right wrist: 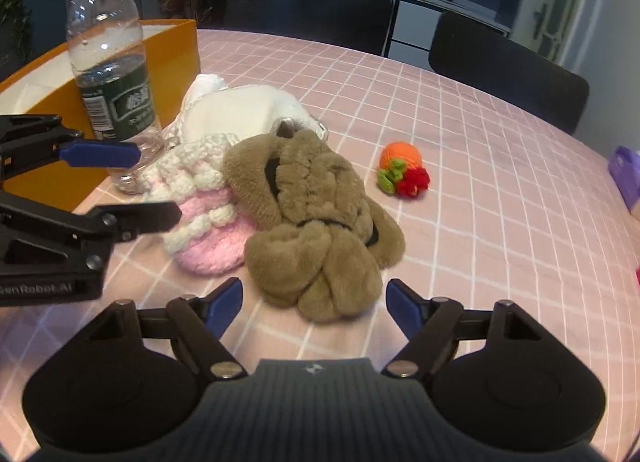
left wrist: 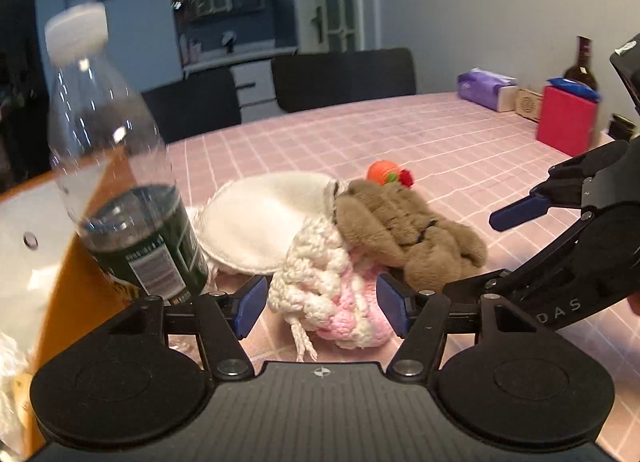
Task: Organize soft objects
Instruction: 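Grasp the brown plush with the right tool while the left tool grasps the pink knitted item, then lift and carry the plush and knitted item over the orange box with both tools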
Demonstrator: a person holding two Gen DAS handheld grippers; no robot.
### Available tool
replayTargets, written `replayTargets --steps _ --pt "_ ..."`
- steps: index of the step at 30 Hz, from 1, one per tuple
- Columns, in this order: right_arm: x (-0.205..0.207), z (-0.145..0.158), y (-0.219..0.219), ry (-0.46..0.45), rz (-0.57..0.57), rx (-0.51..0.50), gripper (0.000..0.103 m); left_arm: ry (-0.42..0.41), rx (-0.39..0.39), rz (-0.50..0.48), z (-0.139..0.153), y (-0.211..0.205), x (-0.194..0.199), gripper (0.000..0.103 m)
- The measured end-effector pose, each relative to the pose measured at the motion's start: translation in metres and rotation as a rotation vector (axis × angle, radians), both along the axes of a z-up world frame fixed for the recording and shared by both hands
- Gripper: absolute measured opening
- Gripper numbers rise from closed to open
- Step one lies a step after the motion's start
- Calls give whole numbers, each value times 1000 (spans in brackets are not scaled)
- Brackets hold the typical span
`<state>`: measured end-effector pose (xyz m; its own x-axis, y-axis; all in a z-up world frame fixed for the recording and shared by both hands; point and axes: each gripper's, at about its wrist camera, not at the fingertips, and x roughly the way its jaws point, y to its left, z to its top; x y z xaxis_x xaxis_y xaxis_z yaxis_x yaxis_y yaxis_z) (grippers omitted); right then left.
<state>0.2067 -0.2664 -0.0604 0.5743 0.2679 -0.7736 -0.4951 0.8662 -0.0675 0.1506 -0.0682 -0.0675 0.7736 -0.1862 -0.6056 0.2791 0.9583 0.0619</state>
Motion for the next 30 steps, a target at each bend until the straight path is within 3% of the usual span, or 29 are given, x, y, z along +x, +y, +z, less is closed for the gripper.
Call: replayTargets --steps 7,16,21,30 --pt "24 -15 8 17 4 -17 83 26 -34 32 -9 5 14 73" --pt "19 -20 11 34 20 -18 60 45 -45 48 -16 1 21 70" --pt "10 -16 14 18 34 -52 43 26 -46 61 -15 -1 18 44" --pt "-12 4 1 52 -18 -50 35 -11 -71 58 -1 5 -12 35"
